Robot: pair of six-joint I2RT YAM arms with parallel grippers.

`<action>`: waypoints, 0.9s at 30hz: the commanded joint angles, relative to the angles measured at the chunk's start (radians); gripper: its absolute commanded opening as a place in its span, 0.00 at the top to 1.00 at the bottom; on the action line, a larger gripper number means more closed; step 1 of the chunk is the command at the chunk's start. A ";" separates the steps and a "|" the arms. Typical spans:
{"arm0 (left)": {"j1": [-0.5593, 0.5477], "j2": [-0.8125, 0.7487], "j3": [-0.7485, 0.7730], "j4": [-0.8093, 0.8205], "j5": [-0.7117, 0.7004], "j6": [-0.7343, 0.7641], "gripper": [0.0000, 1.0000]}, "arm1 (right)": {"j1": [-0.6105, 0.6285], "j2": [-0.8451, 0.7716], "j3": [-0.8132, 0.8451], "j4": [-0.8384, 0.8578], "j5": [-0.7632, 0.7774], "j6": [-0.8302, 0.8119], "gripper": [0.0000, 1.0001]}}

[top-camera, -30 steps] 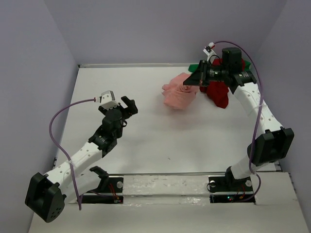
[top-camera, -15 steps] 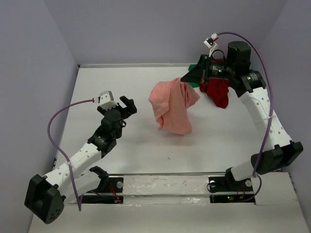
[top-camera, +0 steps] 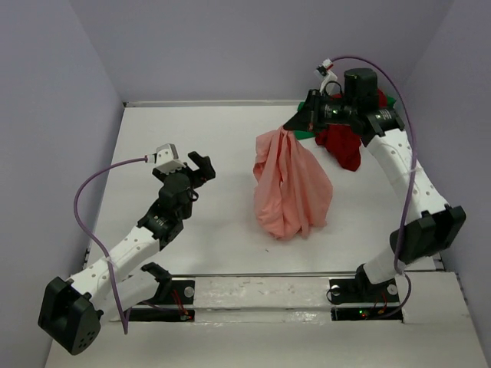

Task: Fold and stack the t-shirts
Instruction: Move the tshirt to the center of the board

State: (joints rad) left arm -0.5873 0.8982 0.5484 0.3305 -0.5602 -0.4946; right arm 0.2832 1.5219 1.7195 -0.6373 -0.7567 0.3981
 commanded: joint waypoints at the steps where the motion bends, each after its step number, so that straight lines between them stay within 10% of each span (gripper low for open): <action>1: 0.004 -0.018 -0.001 0.005 -0.059 -0.004 0.01 | 0.059 0.165 0.098 0.018 0.053 -0.007 1.00; 10: 0.006 -0.140 -0.051 -0.050 -0.236 -0.087 0.01 | 0.294 0.478 0.478 -0.076 0.030 -0.019 1.00; 27: 0.006 -0.174 -0.079 -0.041 -0.264 -0.114 0.01 | 0.281 -0.009 0.240 -0.179 0.310 -0.107 1.00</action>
State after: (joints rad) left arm -0.5869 0.7166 0.4641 0.2634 -0.7910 -0.5949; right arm 0.5835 1.5131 2.0182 -0.7799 -0.5545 0.3305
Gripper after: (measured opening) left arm 0.990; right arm 0.044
